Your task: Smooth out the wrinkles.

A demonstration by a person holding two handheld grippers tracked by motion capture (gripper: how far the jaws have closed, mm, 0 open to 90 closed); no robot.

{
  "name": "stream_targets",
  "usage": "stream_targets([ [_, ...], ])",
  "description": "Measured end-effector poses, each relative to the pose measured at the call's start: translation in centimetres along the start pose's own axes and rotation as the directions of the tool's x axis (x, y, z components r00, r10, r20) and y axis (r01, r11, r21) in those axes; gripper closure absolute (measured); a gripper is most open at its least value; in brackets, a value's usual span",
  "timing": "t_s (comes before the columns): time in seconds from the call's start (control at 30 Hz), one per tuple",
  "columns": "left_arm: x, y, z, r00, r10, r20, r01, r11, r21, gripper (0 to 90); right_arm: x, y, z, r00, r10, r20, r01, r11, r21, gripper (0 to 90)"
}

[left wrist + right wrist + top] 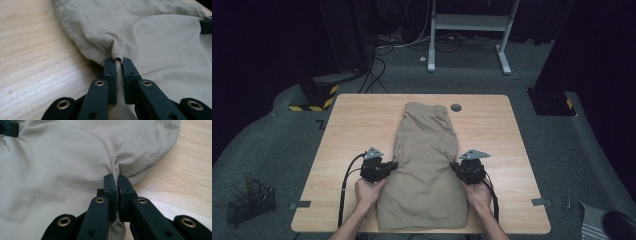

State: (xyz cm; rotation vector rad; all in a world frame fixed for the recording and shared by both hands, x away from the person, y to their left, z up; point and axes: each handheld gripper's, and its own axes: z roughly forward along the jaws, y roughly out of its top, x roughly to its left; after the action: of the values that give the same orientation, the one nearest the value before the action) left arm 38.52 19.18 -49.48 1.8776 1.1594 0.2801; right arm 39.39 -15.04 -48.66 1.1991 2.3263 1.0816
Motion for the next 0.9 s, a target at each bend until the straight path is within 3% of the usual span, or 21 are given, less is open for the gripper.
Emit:
stream_targets([
  [0.2,-0.3,0.7,-1.1,0.9998,0.006,0.020,-0.005,0.9996,-0.028,84.1,0.1,0.0,-1.1,0.9999,0.008,-0.013,-0.008,0.999,-0.033,87.3],
  [0.9,-1.7,2.0,-4.1,0.9974,0.043,0.058,-0.037,0.9928,-0.114,84.1,1.1,1.4,-5.3,0.9960,-0.089,0.011,0.089,0.987,-0.135,87.2],
])
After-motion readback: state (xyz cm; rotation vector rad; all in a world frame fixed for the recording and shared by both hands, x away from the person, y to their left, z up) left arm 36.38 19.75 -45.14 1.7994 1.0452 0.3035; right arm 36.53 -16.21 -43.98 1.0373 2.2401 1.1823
